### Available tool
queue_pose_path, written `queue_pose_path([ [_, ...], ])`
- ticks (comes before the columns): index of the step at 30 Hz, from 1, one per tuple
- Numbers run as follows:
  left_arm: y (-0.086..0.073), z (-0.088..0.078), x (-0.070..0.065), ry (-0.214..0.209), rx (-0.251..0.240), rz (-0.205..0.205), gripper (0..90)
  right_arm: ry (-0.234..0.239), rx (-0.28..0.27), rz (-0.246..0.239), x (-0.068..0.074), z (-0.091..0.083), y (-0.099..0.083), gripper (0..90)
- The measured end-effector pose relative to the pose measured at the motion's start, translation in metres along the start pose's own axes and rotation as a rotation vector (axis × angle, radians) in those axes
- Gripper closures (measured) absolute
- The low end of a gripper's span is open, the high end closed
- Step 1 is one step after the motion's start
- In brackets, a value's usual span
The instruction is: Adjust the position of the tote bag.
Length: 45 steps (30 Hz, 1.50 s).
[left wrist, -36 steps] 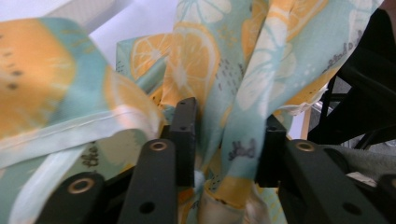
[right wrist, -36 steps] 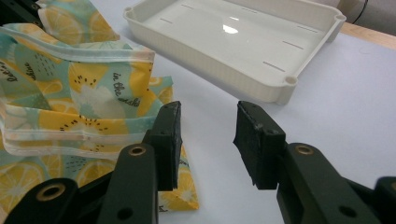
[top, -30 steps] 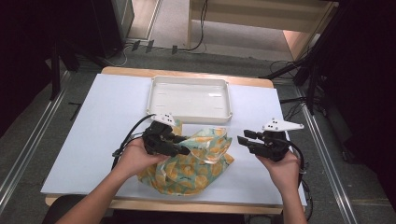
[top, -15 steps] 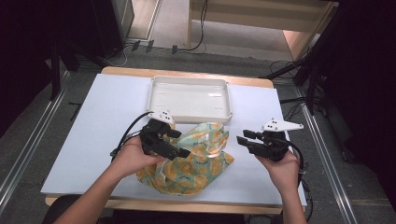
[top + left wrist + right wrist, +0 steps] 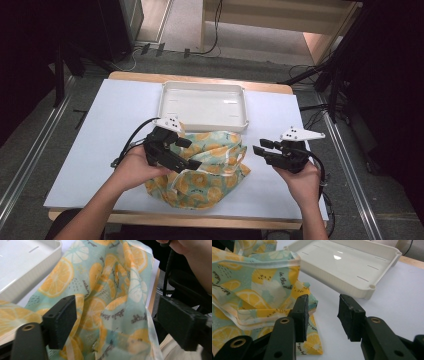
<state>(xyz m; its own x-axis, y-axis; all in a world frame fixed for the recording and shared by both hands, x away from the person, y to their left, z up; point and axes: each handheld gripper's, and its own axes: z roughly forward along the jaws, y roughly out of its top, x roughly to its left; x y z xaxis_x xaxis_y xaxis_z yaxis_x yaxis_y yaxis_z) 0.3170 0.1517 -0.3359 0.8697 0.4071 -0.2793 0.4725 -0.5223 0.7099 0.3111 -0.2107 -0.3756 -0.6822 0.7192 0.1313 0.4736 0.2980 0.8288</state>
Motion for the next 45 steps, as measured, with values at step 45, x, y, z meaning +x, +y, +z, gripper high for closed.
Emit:
queue_pose_path([
  [45,-0.029,-0.076,0.038,0.133,-0.090,-0.173,41.9,0.266,0.113,-0.023,0.046,0.055,0.065,90.0],
])
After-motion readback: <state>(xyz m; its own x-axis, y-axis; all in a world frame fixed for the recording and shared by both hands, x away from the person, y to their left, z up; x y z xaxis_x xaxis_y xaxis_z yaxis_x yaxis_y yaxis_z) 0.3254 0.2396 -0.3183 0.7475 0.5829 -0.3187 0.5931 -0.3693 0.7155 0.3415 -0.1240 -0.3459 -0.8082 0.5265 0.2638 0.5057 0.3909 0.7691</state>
